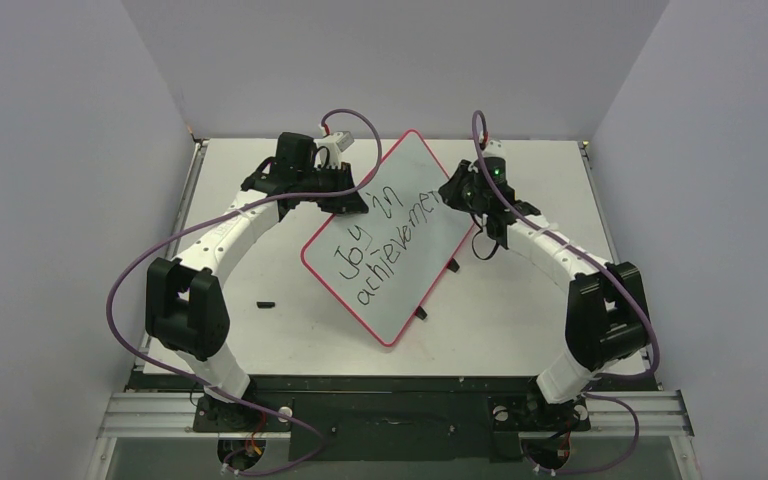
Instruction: Write a sentence on the whiteboard
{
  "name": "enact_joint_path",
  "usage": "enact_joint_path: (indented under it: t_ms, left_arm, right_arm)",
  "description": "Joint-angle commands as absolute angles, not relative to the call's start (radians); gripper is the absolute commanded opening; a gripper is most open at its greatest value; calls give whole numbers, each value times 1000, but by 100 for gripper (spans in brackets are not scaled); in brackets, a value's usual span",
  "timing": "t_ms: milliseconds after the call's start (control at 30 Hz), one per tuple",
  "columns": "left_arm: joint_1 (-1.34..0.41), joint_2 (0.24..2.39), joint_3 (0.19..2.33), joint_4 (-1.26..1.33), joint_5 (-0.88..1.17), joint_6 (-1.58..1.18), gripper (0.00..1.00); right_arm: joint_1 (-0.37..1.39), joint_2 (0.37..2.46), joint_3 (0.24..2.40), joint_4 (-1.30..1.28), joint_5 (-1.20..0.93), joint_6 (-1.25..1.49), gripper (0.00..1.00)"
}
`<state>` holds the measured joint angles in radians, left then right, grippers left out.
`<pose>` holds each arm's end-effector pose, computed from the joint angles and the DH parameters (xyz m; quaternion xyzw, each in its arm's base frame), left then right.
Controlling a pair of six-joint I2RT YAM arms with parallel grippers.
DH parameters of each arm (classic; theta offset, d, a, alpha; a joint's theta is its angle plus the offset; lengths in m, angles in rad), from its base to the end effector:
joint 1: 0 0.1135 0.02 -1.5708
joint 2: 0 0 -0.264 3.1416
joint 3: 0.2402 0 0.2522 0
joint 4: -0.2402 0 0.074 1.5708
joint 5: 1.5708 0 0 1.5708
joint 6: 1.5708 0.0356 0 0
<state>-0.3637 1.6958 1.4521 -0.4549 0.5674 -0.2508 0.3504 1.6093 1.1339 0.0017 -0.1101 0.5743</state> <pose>0.3528 -0.1548 0.3077 0.1671 0.8621 -0.3645 0.3098 0.3488 0.1316 0.2686 0.0667 0.8499 0.2743 0.4451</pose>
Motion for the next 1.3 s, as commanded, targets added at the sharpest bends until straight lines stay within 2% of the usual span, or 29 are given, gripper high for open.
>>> enact_joint_path:
  t_ms: [0, 367, 1267]
  left_arm:
    - [-408, 1695, 1443, -469, 484, -92, 0]
    - [-408, 1695, 1442, -469, 483, -92, 0]
    - [-410, 1690, 1441, -469, 482, -91, 0]
  right_arm:
    - [358, 1629, 1198, 22, -122, 590, 0]
    - [345, 1668, 1231, 11, -117, 589, 0]
    - [331, 1602, 1075, 3, -104, 569, 0]
